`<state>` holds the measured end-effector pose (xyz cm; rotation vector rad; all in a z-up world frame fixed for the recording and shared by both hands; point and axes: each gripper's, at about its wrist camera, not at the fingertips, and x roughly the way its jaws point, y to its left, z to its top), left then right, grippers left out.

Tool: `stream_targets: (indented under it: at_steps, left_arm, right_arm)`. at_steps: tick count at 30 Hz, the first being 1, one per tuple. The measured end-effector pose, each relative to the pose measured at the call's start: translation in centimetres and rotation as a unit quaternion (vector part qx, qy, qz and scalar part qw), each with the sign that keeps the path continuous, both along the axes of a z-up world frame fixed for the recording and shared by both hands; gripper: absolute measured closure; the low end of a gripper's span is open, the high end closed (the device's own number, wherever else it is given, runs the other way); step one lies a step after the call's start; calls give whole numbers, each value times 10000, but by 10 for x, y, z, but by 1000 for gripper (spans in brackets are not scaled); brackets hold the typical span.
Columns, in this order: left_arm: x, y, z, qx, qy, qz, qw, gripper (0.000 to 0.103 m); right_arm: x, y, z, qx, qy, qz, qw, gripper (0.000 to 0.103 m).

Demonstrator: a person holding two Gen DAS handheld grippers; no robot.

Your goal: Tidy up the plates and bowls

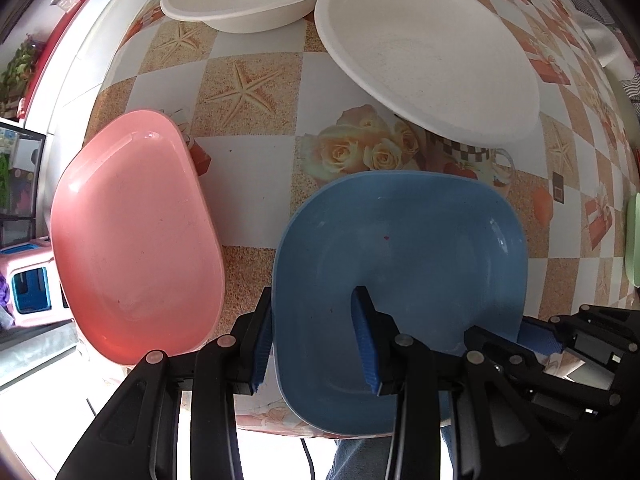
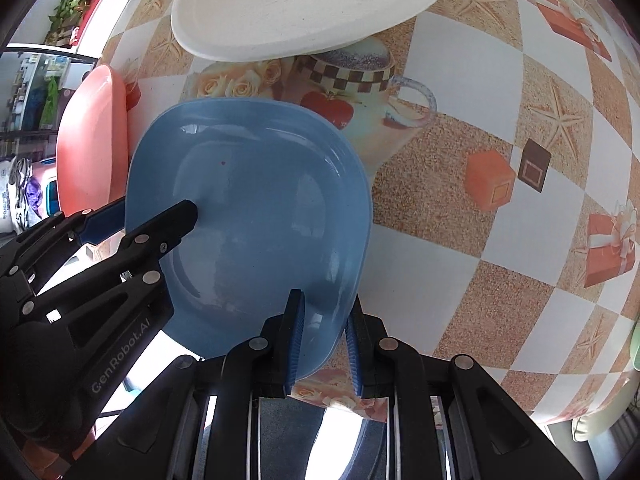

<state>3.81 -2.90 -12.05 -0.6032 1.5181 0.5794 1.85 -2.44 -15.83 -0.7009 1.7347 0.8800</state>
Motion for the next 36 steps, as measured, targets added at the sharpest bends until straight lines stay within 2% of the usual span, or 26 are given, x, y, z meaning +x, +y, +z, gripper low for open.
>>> stream_targets:
  at_steps: [5,6,9,17,24,29,32,36]
  left_arm:
    - [-34,8,-3,-72,5,0,10000,62]
    - [-34,9,-3,-74,6,-15,10000,62]
    - [-41,7,-5,-152,-4,13,9999,62]
    - [-59,7,8,-218,-32,173,9996,62]
    - [-77,20,44,120,-217,432,9988,62]
    - [-96,48,69,478,-251,729,9959,62]
    - [-98,70,74,650,-218,931,9933,62]
    - [-114,91,59,809,-88,1119,9904,62]
  right_arm:
    - [14,-11,2,-46,96,-119,9999,80]
    - [26,-23,10,-40,156,-155,9997,80]
    - [40,-25,12,-93,179,-159,9997,80]
    - [52,-21,19,-118,219,-88,9997,80]
    - [62,-1,38,123,179,23,9998,80]
    - [65,29,57,384,181,212,9989,80]
    - [60,52,61,528,197,369,9977,80]
    - [43,81,56,652,205,559,9961,80]
